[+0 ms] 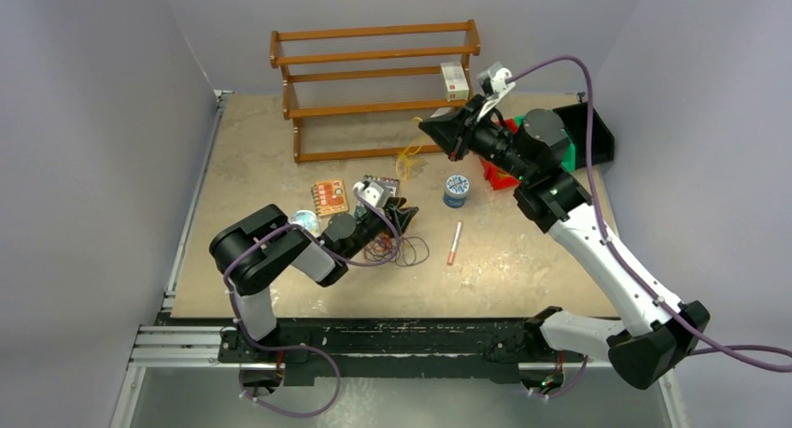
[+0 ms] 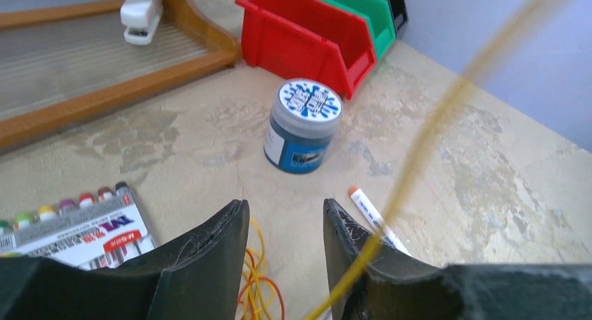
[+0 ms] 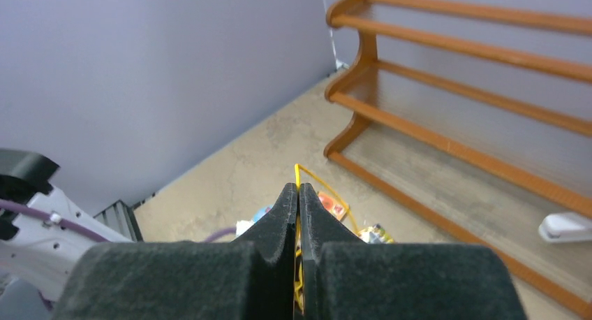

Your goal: Untangle the cables

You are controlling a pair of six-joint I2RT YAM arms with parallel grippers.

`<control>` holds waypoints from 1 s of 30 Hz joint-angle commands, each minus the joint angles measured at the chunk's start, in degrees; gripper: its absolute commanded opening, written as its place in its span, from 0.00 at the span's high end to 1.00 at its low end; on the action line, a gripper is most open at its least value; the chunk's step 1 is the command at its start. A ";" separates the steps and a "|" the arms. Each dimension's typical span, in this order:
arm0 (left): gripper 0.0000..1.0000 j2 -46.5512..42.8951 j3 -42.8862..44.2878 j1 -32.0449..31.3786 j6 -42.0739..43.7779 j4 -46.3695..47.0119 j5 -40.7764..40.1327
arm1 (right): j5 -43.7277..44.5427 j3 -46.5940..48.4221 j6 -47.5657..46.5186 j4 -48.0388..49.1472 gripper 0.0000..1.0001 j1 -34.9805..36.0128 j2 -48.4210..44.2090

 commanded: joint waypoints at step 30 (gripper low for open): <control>0.58 -1.18 -5.97 -0.53 -3.96 -1.64 -2.30 | 41.98 11.19 -17.69 -1.33 1.00 0.37 -10.53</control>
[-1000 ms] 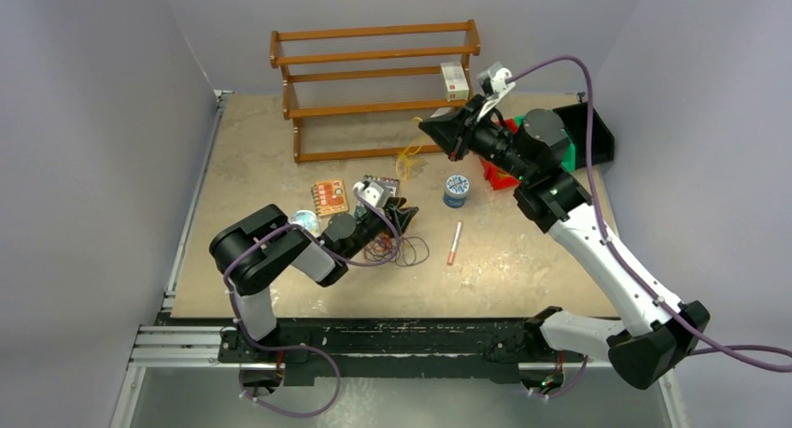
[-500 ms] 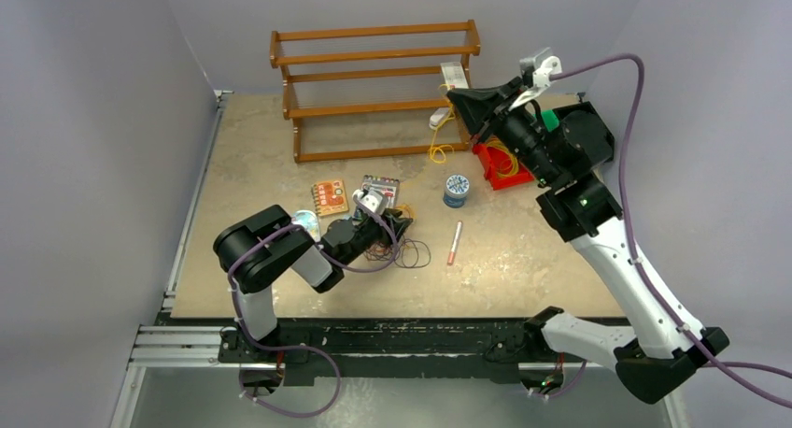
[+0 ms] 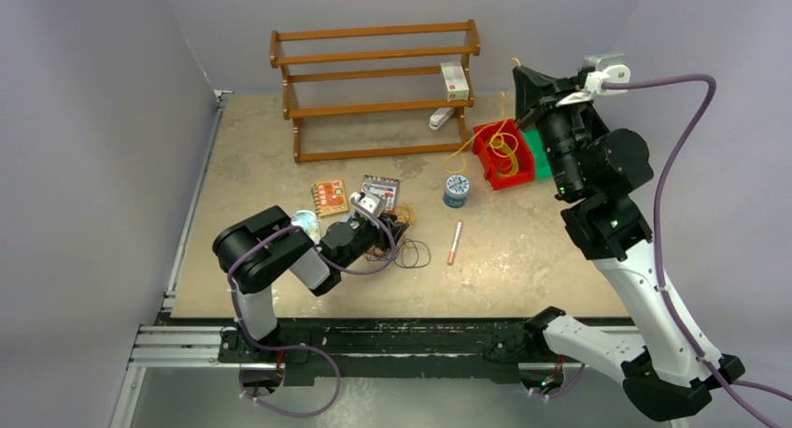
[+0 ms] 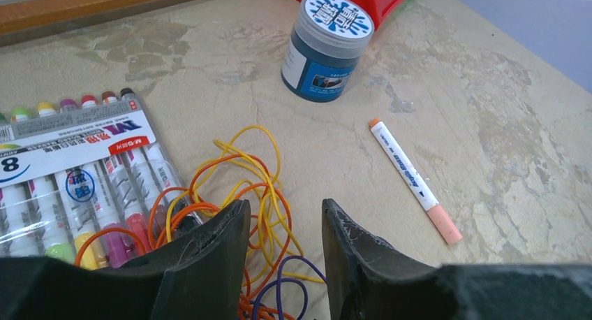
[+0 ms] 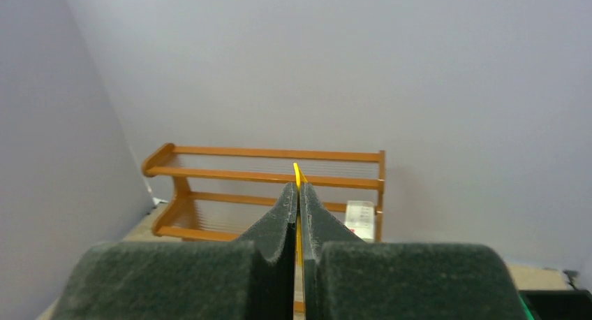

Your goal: Untangle the cables

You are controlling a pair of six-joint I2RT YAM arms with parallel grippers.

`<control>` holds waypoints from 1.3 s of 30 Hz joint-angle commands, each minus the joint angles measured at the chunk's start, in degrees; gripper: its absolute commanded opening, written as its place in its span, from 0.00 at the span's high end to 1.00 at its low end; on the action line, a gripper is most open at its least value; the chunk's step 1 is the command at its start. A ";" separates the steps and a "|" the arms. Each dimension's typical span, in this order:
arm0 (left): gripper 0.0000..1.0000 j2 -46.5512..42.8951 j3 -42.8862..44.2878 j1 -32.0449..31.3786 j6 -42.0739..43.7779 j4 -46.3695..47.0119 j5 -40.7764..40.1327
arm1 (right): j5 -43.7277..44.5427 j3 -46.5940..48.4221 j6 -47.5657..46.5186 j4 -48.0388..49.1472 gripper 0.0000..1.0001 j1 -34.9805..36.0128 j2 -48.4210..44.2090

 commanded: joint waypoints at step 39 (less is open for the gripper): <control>0.15 -30.19 32.77 6.79 -13.74 -86.31 -26.24 | 5.60 -1.42 2.07 4.95 1.00 -25.61 22.62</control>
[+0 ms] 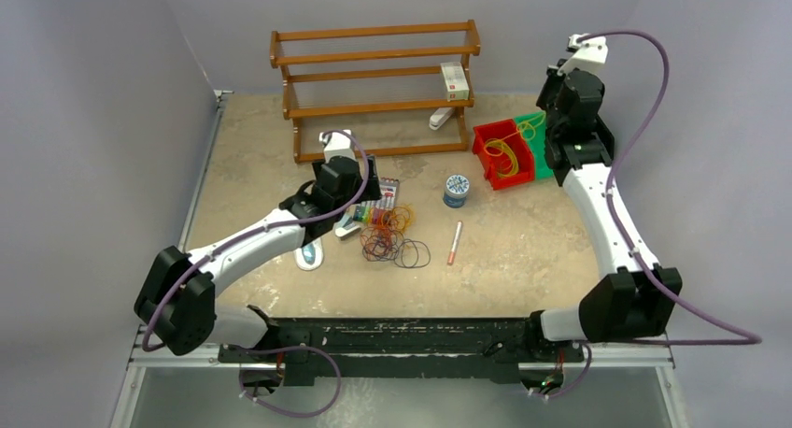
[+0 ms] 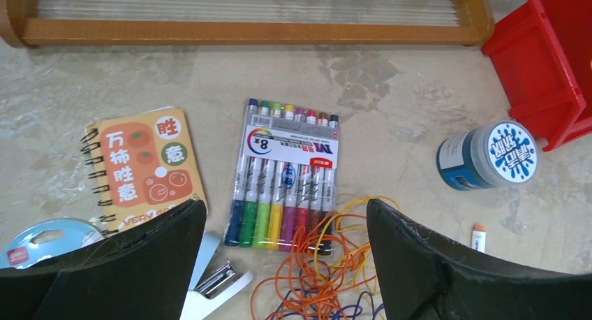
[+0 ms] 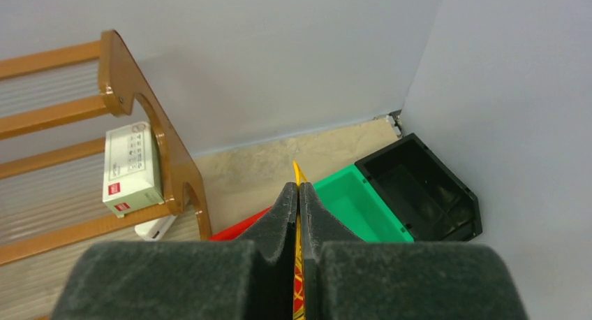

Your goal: Untangle the cables

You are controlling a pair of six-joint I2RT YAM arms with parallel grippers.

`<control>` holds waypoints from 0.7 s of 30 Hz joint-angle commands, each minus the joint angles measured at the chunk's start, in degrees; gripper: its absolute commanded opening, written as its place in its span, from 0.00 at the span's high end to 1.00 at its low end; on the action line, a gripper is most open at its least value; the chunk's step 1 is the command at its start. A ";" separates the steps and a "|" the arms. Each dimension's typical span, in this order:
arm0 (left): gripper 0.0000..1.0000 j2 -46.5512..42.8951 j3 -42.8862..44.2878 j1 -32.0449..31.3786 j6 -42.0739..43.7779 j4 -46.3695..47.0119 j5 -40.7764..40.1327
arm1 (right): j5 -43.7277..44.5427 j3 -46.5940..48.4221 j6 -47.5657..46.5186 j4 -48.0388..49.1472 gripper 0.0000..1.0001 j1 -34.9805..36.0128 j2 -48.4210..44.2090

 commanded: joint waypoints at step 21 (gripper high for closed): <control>0.15 -5.19 5.57 0.36 5.11 -7.78 -3.92 | -10.91 -0.28 1.94 5.32 1.00 -1.01 10.32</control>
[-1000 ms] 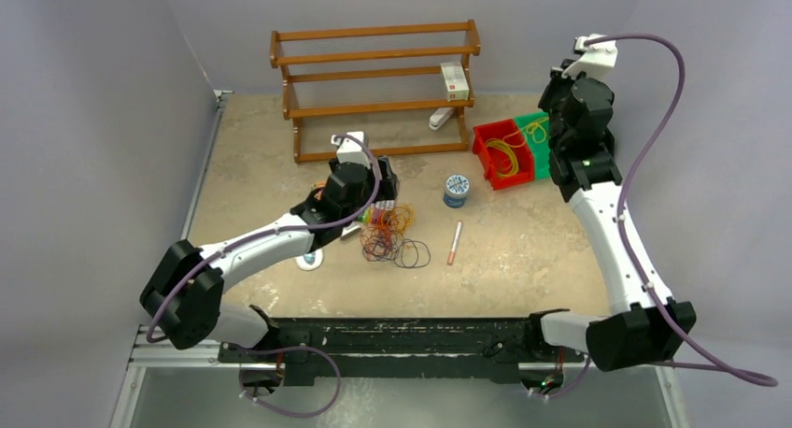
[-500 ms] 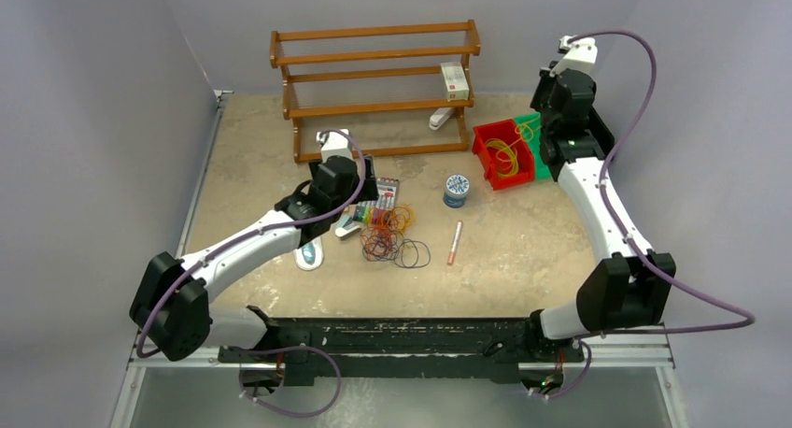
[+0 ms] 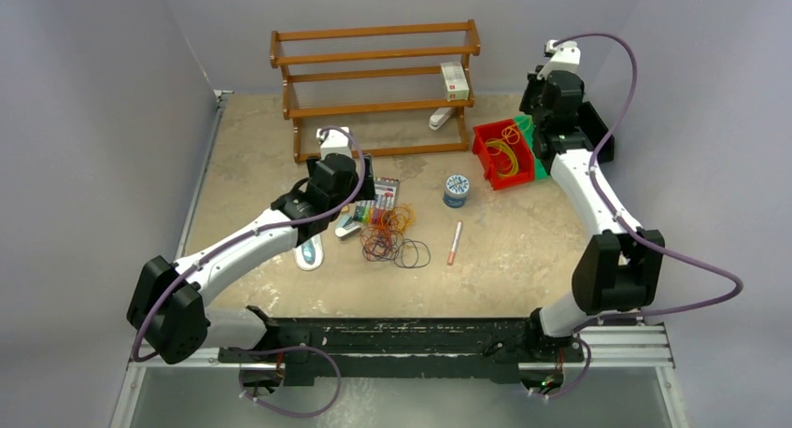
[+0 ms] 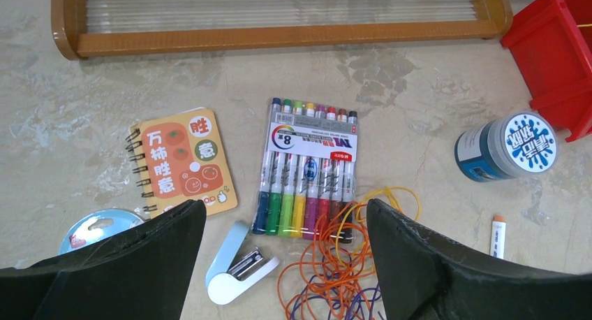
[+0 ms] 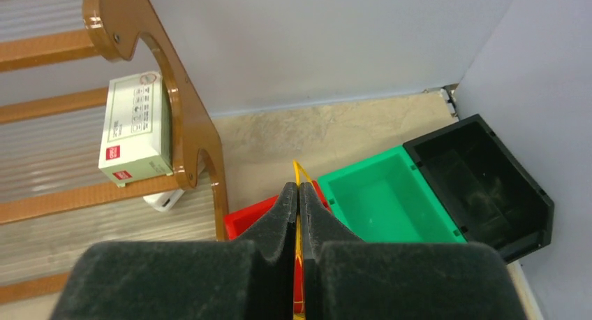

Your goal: Untangle the cables

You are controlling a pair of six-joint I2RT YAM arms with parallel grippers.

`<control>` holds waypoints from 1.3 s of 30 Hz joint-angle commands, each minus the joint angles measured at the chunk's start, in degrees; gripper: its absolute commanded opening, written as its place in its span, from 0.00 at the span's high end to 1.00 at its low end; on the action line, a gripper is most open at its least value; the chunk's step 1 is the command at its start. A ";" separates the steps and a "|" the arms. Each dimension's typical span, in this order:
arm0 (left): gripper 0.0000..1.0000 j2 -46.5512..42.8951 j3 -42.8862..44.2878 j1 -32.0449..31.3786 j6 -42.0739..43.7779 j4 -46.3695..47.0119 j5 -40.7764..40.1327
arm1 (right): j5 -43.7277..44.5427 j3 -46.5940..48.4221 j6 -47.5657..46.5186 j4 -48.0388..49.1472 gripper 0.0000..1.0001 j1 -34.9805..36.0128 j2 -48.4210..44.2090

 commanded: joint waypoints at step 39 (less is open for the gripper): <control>0.18 2.00 4.47 0.29 1.12 -0.51 2.05 | -6.27 2.22 4.80 -3.75 1.00 -0.56 23.13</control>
